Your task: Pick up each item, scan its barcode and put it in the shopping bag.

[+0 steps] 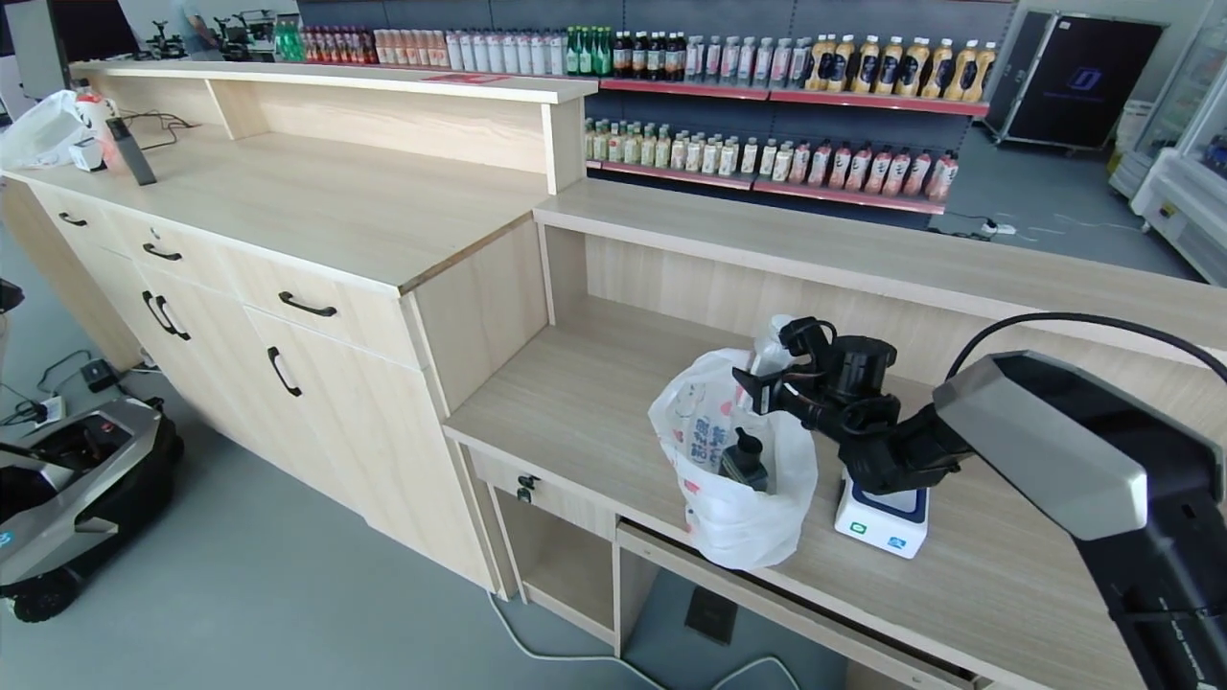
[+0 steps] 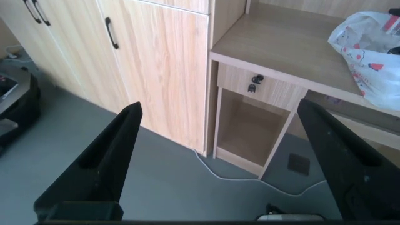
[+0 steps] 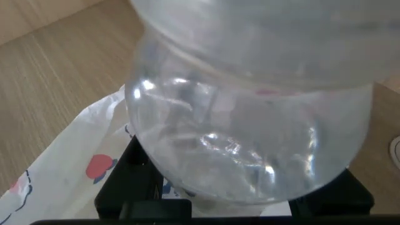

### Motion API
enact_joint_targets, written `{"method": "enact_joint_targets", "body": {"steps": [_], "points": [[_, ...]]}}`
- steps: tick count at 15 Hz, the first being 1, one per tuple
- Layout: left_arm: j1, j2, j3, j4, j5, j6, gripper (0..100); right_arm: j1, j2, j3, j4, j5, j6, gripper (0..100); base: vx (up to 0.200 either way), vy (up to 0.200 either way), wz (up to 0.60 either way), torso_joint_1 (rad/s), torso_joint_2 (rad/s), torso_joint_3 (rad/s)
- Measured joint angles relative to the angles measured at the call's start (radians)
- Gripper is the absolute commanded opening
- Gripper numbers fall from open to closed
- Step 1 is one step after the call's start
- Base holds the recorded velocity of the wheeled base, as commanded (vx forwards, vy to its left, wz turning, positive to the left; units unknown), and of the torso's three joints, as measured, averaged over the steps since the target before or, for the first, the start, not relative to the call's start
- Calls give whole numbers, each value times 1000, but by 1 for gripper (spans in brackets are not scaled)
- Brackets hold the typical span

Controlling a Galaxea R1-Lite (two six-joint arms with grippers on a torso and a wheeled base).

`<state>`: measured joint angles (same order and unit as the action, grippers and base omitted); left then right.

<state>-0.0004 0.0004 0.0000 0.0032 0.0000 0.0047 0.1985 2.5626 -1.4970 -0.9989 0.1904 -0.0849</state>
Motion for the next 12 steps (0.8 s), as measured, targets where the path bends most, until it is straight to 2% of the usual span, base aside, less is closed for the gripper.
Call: {"method": "enact_joint_targets", "body": {"steps": [7, 12], "points": [[0, 0, 0, 0, 0, 0, 100, -15, 75, -63, 4, 42, -23, 0, 0, 0, 0, 0, 0, 0], [0, 0, 0, 0, 0, 0, 100, -28, 92, -64, 0, 46, -100, 0, 0, 0, 0, 0, 0, 0]]}}
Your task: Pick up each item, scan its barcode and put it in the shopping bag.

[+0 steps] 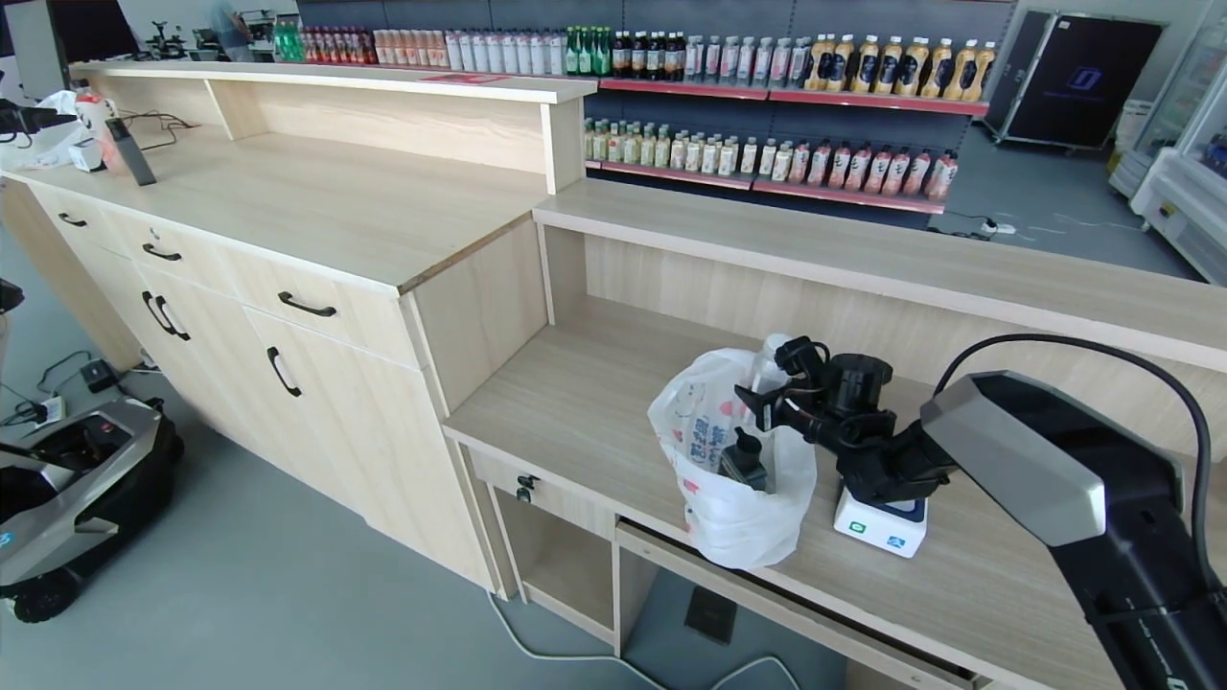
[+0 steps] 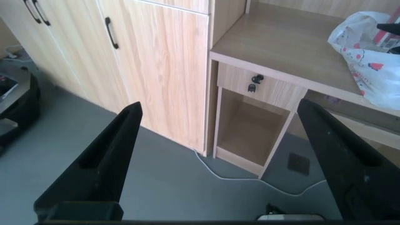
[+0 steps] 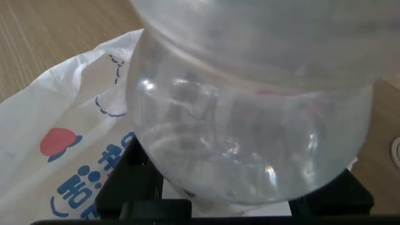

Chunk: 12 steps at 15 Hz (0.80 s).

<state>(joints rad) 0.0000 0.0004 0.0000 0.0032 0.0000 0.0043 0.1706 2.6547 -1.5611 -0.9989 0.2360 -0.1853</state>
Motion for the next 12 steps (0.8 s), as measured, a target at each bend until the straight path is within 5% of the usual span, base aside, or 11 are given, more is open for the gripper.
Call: {"method": "enact_joint_targets", "body": {"steps": [6, 7, 12], "points": [[0, 0, 0, 0, 0, 0, 100, -34, 17, 13, -2, 1, -7, 0, 0, 0, 0, 0, 0, 0], [0, 0, 0, 0, 0, 0, 100, -37, 17, 19, 0, 1, -9, 100, 0, 0, 0, 0, 0, 0], [0, 0, 0, 0, 0, 0, 100, -42, -21, 49, 12, 0, -6, 100, 0, 0, 0, 0, 0, 0]]}}
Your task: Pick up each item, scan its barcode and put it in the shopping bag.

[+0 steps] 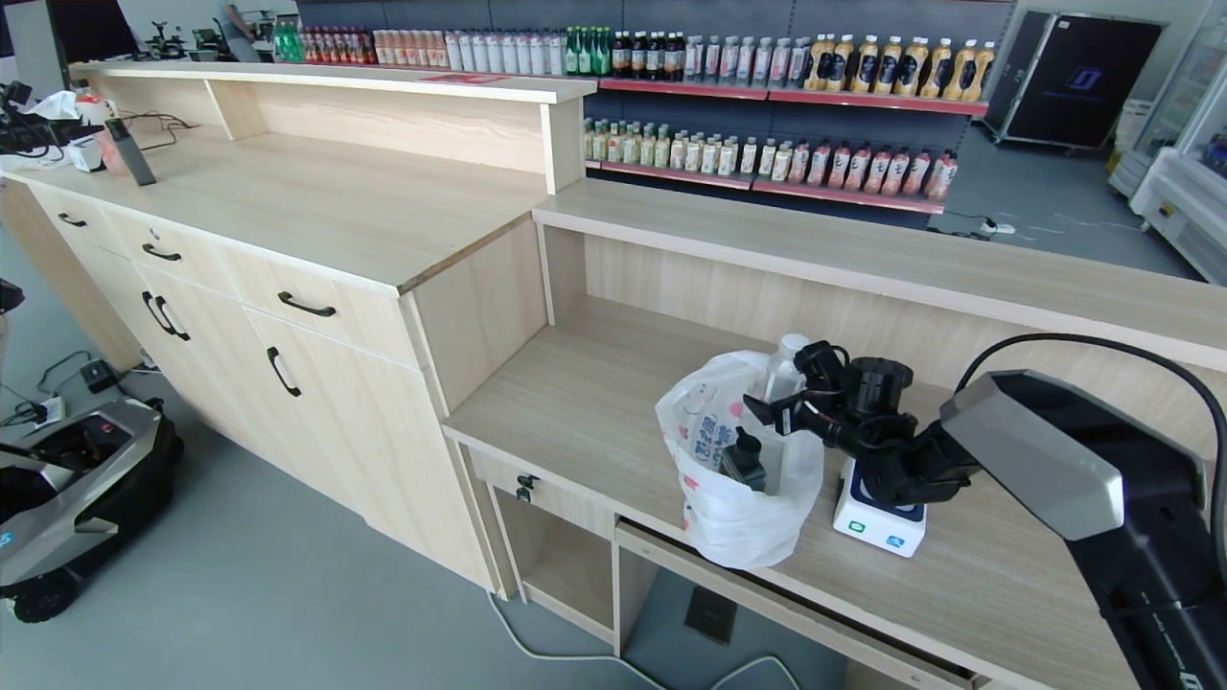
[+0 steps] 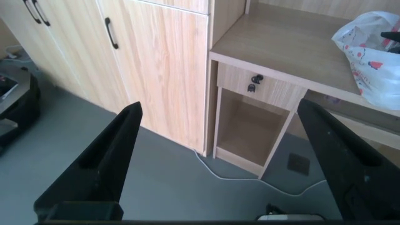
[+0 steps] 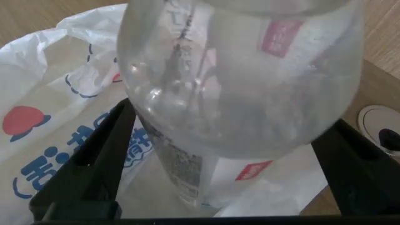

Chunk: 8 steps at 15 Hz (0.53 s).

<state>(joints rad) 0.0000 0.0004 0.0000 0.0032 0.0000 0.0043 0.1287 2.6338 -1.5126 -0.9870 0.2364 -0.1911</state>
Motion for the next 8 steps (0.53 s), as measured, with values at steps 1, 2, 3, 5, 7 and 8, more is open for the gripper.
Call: {"method": "enact_joint_targets", "body": {"steps": [1, 2, 3, 5, 7, 8], "points": [[0, 0, 0, 0, 0, 0, 100, 0, -27, 18, 6, 0, 2, 100, 0, 0, 0, 0, 0, 0], [0, 0, 0, 0, 0, 0, 100, 0, -66, 46, 17, 0, 3, 100, 0, 0, 0, 0, 0, 0], [0, 0, 0, 0, 0, 0, 100, -2, -114, 85, 23, 0, 4, 100, 0, 0, 0, 0, 0, 0], [0, 0, 0, 0, 0, 0, 100, -11, -248, 208, 31, 0, 3, 100, 0, 0, 0, 0, 0, 0], [0, 0, 0, 0, 0, 0, 100, -25, -399, 358, 34, -2, -5, 100, 0, 0, 0, 0, 0, 0], [0, 0, 0, 0, 0, 0, 100, -36, -484, 431, 36, -3, -17, 100, 0, 0, 0, 0, 0, 0]]}}
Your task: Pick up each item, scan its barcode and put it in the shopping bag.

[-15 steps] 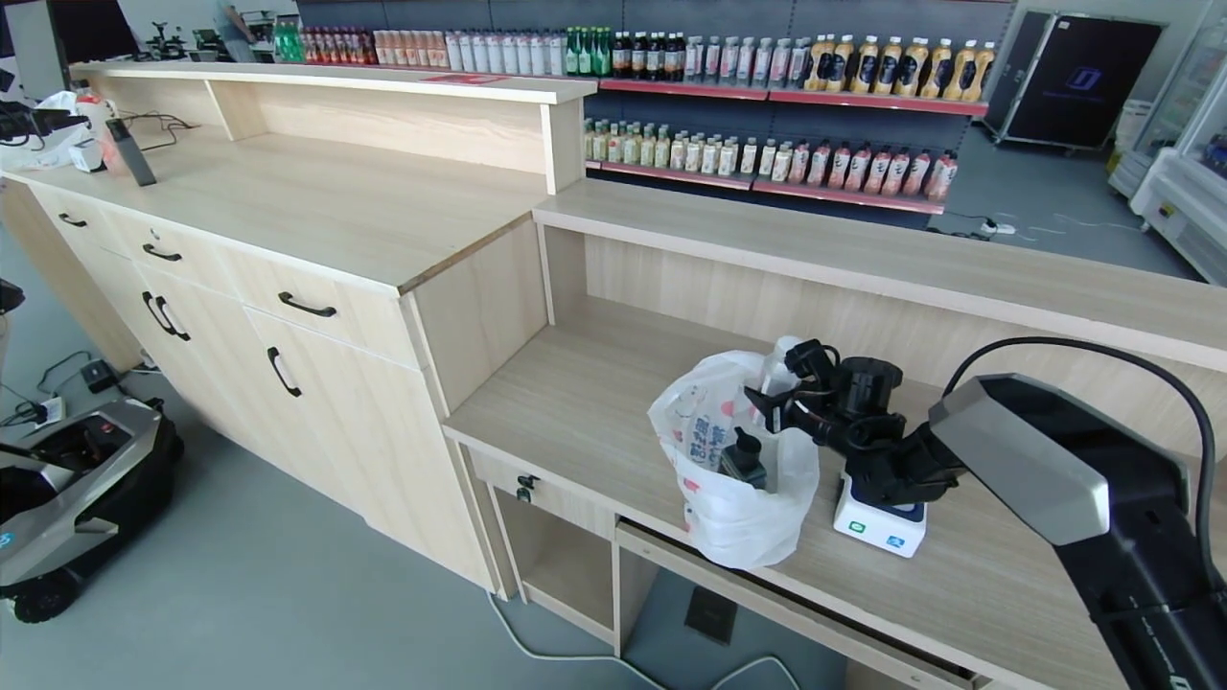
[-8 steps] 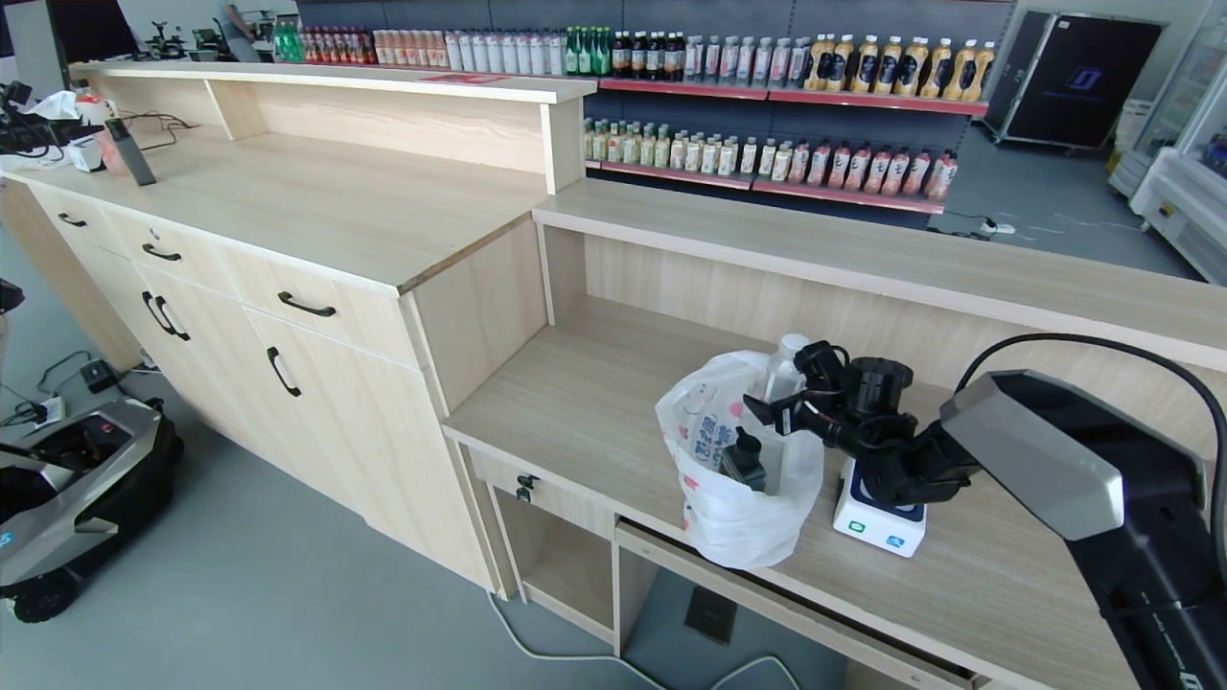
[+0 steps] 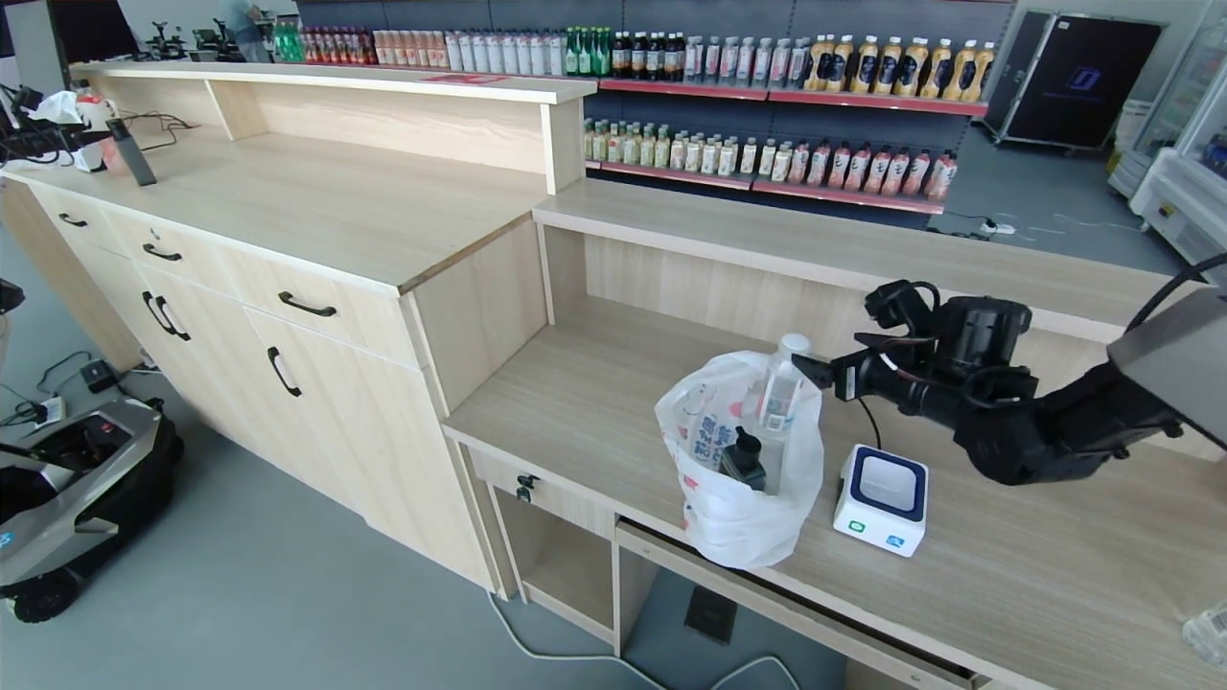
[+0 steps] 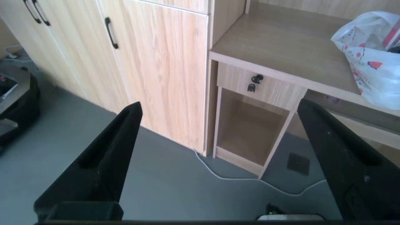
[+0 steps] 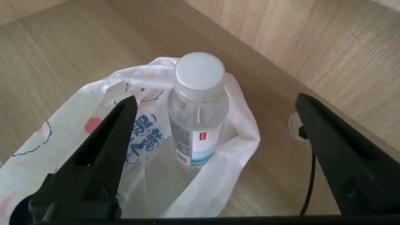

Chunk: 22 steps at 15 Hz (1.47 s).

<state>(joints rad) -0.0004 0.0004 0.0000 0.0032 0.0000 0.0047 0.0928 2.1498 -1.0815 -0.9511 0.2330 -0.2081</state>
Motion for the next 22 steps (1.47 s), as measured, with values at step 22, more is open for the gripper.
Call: {"method": "enact_joint_targets", "body": {"steps": [22], "points": [[0, 0, 0, 0, 0, 0, 100, -638, -323, 591, -147, -211, 37, 100, 0, 0, -300, 1, 0, 2]]}}
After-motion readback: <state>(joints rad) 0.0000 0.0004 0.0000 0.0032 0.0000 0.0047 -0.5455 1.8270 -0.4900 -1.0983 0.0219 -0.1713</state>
